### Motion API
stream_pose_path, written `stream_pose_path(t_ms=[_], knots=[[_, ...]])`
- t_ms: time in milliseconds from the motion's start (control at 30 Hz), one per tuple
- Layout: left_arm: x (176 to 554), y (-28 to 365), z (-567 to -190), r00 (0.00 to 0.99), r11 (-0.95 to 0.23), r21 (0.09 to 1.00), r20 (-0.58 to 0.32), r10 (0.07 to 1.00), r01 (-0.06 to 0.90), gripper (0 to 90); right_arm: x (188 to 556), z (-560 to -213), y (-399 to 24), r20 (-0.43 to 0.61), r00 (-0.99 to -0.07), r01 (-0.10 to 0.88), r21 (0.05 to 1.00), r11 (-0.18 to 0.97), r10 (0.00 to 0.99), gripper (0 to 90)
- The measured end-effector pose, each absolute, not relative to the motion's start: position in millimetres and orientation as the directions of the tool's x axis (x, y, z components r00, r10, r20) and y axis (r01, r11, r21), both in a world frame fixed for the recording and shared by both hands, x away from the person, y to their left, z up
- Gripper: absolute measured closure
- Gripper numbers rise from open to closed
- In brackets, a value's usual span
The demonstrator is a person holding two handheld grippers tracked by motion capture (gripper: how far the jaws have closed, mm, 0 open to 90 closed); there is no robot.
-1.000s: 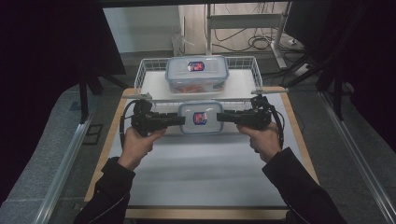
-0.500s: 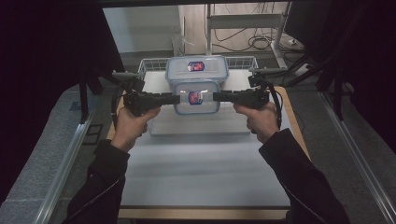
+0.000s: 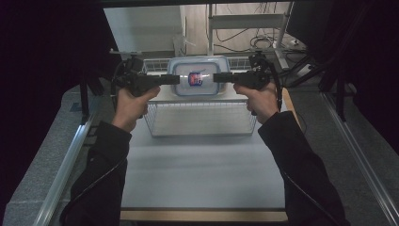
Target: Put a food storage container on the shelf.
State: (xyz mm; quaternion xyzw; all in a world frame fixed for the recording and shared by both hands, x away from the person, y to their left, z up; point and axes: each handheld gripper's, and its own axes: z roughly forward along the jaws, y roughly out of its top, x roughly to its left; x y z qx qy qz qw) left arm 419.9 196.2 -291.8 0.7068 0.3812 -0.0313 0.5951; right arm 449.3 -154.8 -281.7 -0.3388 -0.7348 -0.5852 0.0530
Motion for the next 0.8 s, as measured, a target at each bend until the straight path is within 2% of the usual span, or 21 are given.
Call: stream_pose_path(t_ms=[367, 800], knots=[[445, 196, -276, 0.690, 0.031, 0.813, -0.513, 0.510, 0.581, 57.4, 474, -267, -154, 0.476, -0.760, 0.555, 0.829, 0.062, 0.442, 57.6], [465, 195, -288, 0.674, 0.072, 0.800, -0.547, 0.497, 0.596, 57.2, 497, -272, -155, 0.515, -0.733, 0.591, 0.806, 0.042, 0.445, 57.4]])
